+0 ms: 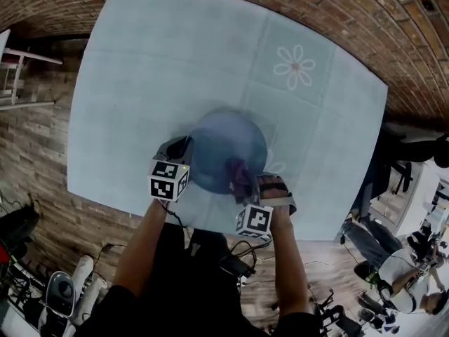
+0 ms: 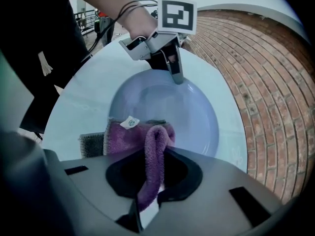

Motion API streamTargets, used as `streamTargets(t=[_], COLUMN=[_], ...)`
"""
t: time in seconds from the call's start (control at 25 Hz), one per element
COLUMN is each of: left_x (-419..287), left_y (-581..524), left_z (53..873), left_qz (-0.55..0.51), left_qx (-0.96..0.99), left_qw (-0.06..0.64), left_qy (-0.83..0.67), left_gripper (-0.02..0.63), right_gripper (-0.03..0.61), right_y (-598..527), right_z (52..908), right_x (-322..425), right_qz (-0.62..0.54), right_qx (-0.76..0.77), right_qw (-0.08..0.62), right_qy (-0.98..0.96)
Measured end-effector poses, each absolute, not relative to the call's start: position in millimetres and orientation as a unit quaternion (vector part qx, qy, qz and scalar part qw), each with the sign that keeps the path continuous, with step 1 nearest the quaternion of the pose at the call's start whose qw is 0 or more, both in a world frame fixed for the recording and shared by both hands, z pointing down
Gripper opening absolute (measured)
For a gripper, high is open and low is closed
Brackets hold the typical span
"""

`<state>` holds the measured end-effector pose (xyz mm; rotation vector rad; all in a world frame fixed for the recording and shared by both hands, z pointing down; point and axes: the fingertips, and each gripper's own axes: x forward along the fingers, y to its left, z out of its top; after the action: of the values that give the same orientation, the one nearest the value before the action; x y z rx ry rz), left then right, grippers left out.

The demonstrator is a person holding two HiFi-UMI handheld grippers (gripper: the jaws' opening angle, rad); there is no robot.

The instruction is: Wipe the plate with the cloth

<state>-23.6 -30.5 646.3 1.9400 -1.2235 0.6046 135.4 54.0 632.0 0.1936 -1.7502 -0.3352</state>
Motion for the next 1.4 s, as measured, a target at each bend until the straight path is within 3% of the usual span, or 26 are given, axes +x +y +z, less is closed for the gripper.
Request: streamTargets(t=[0.88, 1.4], left_x=[-22.1, -19.7], left_y=[-31.8, -32.5], left_z=[645.9, 646.0], left_qz=[0.230, 0.235], left_qx=[0.756, 0.757], left_qw=[0.381, 0.383], left_qy=[-0.480, -0.475], left_gripper=[0.048, 0.046], right_gripper=[0.060, 0.060], right_y=[82.0, 54.8], right_z=[635.2, 635.4], right_x=[33.3, -1.5], right_qz=[-0.204, -0.237], right_qx=[-0.014, 0.003], right_qw=[0.535, 0.509], right_qy=[-0.820, -0.828])
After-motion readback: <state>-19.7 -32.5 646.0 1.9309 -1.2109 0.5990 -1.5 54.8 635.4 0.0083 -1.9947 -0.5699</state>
